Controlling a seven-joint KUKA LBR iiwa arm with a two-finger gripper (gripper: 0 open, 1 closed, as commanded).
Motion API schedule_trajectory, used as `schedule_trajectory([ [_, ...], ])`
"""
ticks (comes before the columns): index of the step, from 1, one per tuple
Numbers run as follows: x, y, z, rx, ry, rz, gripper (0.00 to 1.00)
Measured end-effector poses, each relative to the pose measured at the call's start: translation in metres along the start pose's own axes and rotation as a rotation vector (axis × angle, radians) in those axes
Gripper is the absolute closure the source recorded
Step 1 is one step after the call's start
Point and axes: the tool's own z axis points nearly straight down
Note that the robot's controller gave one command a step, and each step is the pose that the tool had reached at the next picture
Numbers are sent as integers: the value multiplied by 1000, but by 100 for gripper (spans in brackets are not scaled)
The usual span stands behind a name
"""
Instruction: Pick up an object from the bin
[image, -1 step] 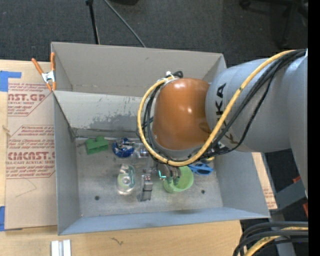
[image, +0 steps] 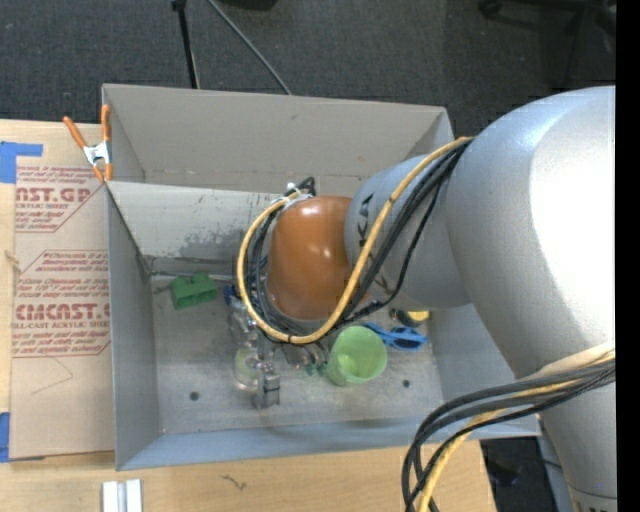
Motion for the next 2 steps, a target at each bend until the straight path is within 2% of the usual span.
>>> schedule_trajectory([
  [1,3,-8,-32,0,3,119,0],
  [2,-8,-6,-31,0,3,-148,0],
])
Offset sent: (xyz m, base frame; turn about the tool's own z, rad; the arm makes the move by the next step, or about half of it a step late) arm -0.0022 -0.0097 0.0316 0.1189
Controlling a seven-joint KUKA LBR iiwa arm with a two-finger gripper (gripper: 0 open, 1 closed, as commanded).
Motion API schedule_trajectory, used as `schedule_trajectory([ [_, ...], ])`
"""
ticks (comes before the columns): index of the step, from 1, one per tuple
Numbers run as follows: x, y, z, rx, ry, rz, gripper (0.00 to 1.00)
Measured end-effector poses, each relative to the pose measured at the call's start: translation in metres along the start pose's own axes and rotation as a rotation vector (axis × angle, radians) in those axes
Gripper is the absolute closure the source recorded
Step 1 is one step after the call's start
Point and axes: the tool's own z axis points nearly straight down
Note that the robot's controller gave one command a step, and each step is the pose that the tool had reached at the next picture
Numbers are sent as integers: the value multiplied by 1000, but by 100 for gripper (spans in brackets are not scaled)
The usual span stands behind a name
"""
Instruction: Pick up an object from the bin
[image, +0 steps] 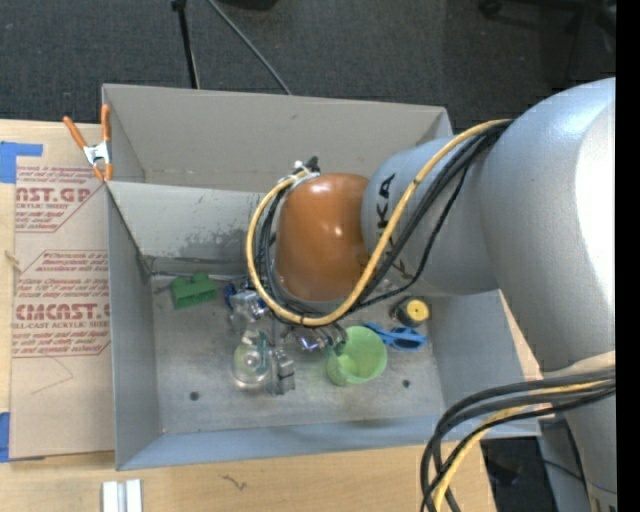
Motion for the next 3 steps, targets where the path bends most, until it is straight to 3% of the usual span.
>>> schedule_trajectory([
  [1,-13,-1,31,-1,2,-182,0],
  [2,-13,1,31,-2,1,-183,0],
  [3,-14,0,30,-1,-1,-182,100],
])
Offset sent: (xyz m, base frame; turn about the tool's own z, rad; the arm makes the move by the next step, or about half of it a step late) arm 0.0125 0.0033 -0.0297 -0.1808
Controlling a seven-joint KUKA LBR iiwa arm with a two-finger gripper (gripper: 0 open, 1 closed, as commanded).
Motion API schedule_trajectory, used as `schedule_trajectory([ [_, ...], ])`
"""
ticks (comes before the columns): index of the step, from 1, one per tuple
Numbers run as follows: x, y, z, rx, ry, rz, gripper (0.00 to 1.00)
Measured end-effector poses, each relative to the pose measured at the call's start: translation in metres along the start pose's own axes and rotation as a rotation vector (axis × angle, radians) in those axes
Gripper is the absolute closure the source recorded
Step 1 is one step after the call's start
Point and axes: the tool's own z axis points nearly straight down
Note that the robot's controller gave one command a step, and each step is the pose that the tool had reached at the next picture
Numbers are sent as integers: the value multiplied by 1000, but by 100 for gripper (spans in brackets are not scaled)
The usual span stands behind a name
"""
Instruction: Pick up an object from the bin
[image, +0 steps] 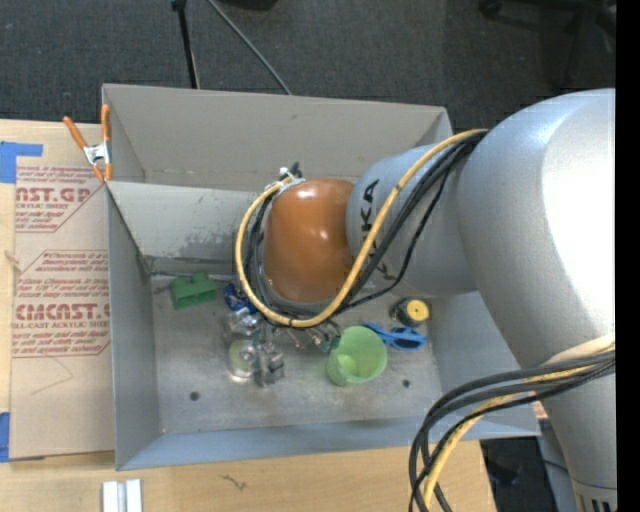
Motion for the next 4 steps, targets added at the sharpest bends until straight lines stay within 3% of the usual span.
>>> schedule_trajectory([
  [1,-1,1,-7,0,1,0,100],
  [2,-2,1,-52,2,-2,0,100],
  [3,-3,2,-67,2,0,-1,100],
  [4,-5,2,-107,3,-2,-1,100],
])
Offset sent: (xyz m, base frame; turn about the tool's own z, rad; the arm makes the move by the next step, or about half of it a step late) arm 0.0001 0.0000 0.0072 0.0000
